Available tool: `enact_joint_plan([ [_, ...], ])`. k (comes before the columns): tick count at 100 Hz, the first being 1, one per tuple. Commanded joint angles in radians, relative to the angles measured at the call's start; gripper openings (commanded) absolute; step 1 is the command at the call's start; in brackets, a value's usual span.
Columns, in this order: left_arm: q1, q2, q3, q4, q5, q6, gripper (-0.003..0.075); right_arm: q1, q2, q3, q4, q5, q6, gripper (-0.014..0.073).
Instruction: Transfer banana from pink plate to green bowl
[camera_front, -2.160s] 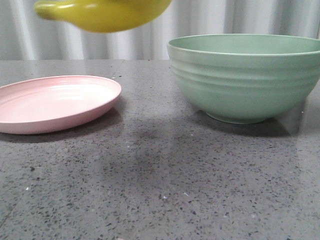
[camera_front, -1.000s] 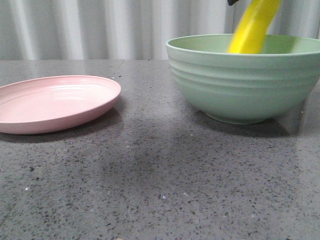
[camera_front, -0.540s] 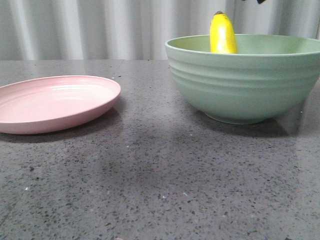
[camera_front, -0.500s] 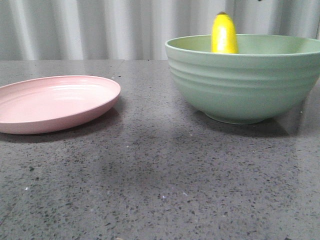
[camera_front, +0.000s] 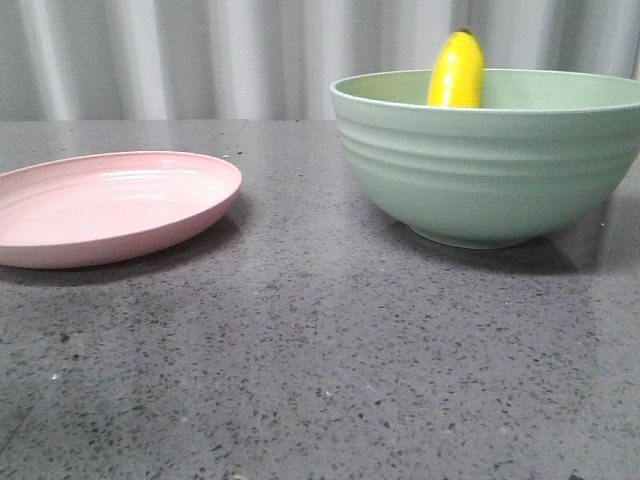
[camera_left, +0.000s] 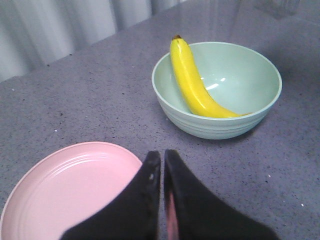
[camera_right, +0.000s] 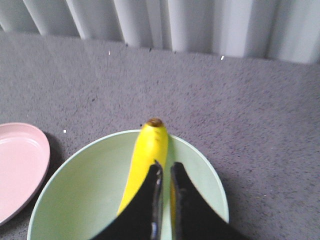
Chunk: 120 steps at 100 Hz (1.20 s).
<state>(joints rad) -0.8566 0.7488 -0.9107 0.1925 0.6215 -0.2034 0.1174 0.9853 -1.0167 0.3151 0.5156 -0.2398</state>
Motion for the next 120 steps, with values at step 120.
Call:
enact_joint_plan([
  [120, -0.005, -0.446, 0.592, 0.038, -0.448, -0.073, -0.002, -0.005, -0.842, 0.614, -0.001, -0.305, -0.011, -0.0064],
])
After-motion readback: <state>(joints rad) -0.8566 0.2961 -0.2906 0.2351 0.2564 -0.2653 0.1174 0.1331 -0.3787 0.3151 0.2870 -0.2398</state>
